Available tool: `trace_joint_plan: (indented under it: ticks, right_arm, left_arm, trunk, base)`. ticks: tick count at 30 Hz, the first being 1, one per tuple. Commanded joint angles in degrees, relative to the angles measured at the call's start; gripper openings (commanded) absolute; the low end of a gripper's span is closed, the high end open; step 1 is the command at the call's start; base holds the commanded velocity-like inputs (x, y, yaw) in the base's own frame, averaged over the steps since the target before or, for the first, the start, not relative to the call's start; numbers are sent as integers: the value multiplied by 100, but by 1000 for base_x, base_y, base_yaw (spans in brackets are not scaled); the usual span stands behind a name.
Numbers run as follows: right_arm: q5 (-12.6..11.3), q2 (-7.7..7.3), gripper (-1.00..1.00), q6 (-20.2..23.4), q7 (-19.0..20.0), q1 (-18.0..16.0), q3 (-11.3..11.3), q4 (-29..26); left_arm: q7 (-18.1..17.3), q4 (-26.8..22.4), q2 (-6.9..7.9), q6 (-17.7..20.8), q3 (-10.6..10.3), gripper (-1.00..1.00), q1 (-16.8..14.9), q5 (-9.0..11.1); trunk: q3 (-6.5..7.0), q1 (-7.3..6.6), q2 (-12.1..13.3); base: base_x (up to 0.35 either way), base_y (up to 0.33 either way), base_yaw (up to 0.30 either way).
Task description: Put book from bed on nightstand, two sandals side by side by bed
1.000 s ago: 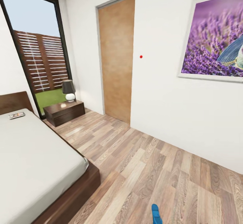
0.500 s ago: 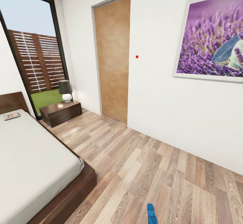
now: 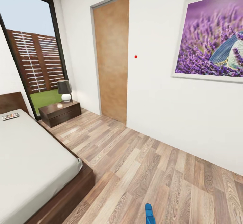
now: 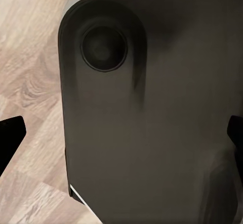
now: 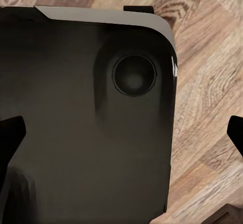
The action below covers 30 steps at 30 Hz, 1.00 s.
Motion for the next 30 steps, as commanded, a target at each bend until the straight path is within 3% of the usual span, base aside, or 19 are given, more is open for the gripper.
trace_joint_plan:
  ticks: [1,12,20,21,30]
  right_arm:
    - [2,0,100,-6,-2,-2,1,0]
    - [14,-1,100,-44,2,-2,17,-8]
    - [-12,-9,100,-461,-36,-2,-7,-102]
    - [-22,-38,100,-655,-47,-2,-20,-126]
    - [-41,-262,100,-782,-56,-2,-36,-287]
  left_arm:
    - [-4,-7,0,-7,7,100,2,3]
    - [-4,-126,37,-7,89,100,2,25]
    - [-11,-381,56,-7,707,100,2,160]
    - [-9,-601,60,-7,918,100,2,183]
    - [-6,-1190,46,4,1255,100,2,201]
  trunk:
    - [-5,0,-3]
    - [-5,0,-3]
    - [-5,0,-3]
    - [-5,0,-3]
    - [-5,0,-3]
  base:
    - [0,-7,0]
    - [0,-2,0]
    - [0,0,0]
    - [0,0,0]
    - [0,0,0]
